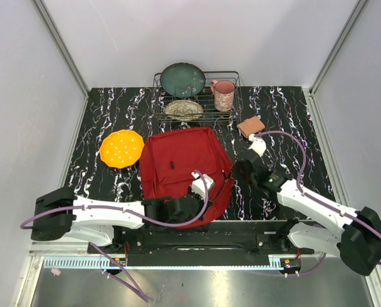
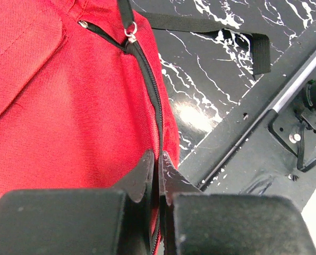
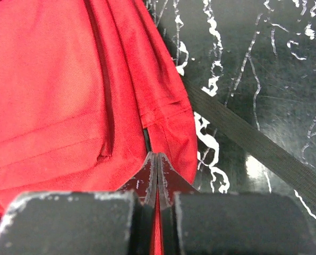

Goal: Pack the student bag
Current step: Zip the student bag at the center of the board.

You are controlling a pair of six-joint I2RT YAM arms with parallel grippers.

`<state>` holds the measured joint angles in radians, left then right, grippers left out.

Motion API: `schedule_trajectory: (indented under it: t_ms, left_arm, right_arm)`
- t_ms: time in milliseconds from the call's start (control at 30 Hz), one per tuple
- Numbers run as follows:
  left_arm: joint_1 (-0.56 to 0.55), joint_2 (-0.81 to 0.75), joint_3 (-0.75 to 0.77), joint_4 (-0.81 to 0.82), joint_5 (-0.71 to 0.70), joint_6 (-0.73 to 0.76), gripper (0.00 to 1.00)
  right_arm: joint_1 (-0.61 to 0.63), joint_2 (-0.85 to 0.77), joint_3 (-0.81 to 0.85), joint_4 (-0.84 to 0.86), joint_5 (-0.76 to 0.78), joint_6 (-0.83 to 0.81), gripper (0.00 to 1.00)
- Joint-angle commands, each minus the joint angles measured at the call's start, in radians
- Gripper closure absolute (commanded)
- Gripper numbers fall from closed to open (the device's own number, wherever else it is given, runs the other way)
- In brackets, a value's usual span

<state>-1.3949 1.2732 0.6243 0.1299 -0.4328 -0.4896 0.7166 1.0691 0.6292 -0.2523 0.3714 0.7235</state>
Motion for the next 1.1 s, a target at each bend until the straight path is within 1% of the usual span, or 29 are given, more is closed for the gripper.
schedule_trajectory:
  t_ms: [0, 133, 433, 833, 1067]
  left_arm:
    - [-0.062, -0.075, -0.049, -0.010, 0.029, -0.017, 1.00]
    - [-0.078, -0.112, -0.067, -0.016, -0.009, -0.029, 1.00]
    - [-0.085, -0.207, -0.058, -0.091, -0.081, -0.023, 1.00]
    - [-0.085, -0.322, -0.092, -0.115, -0.100, -0.023, 1.00]
    - [-0.084, -0.322, -0.083, -0.081, -0.081, 0.005, 1.00]
  right_arm:
    - [-0.045, 0.060, 0.086, 0.128, 0.071, -0.094, 1.00]
    - [-0.051, 0.118, 0.118, 0.142, 0.044, -0.098, 1.00]
    - [-0.080, 0.173, 0.152, 0.176, 0.023, -0.099, 1.00]
    - [-0.117, 0.233, 0.193, 0.200, -0.003, -0.091, 1.00]
    - [-0.163, 0.250, 0.214, 0.203, -0.014, -0.108, 1.00]
